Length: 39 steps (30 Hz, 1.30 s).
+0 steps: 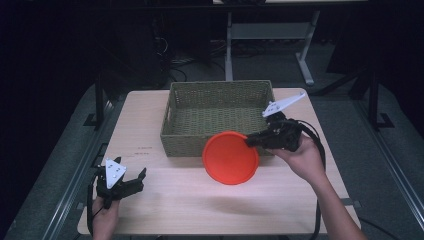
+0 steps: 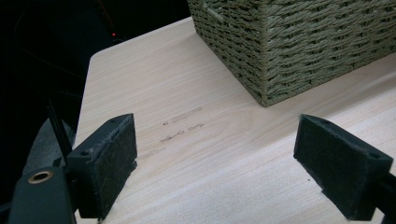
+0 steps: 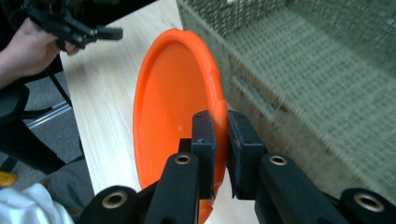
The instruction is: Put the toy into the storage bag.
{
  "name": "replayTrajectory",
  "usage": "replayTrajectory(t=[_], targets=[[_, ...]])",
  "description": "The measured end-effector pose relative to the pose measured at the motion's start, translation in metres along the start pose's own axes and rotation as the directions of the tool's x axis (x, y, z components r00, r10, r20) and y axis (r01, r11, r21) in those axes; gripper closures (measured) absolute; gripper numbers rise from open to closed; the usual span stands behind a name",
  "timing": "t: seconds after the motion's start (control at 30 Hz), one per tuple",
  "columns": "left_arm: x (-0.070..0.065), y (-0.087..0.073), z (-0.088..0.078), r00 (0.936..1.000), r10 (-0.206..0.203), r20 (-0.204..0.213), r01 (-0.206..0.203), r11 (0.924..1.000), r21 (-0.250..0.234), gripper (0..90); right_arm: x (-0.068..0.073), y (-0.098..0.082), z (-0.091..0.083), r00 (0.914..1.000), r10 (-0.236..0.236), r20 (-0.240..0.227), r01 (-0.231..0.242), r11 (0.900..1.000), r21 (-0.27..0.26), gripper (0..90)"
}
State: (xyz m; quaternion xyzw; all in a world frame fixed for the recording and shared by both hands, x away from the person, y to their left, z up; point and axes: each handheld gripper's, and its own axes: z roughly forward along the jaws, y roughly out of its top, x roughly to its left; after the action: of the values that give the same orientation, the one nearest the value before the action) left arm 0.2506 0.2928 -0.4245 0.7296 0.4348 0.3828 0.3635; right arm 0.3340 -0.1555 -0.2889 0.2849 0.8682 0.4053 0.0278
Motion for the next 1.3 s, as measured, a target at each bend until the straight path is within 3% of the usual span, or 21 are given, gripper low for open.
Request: replayTrajectory(t=[0.27, 0.57, 0.83, 1.3], targets=[[0.001, 0.000, 0.000, 1.0000, -0.006, -0.003, 0.006, 1.0000, -0.004, 12.8, -0.015, 0.028, -0.011, 0.9995, 0.027, 0.014, -0.027, 0.999, -0.022, 82.1], [0.000, 0.000, 0.000, 1.0000, 0.001, 0.001, -0.001, 1.0000, 0.000, 12.8, -0.021, 0.045, -0.016, 0.9991, 0.039, 0.019, -0.039, 0.999, -0.023, 82.1], [0.002, 0.000, 0.000, 1.0000, 0.003, -0.001, -0.003, 1.0000, 0.001, 12.8, -0.036, 0.059, -0.020, 0.9966, 0.072, 0.040, -0.071, 0.997, -0.037, 82.0], [0.001, 0.000, -0.001, 1.0000, 0.003, 0.002, -0.003, 1.0000, -0.003, 12.8, -0.055, 0.085, -0.013, 0.9892, 0.114, 0.092, -0.113, 0.993, -0.014, 82.0]])
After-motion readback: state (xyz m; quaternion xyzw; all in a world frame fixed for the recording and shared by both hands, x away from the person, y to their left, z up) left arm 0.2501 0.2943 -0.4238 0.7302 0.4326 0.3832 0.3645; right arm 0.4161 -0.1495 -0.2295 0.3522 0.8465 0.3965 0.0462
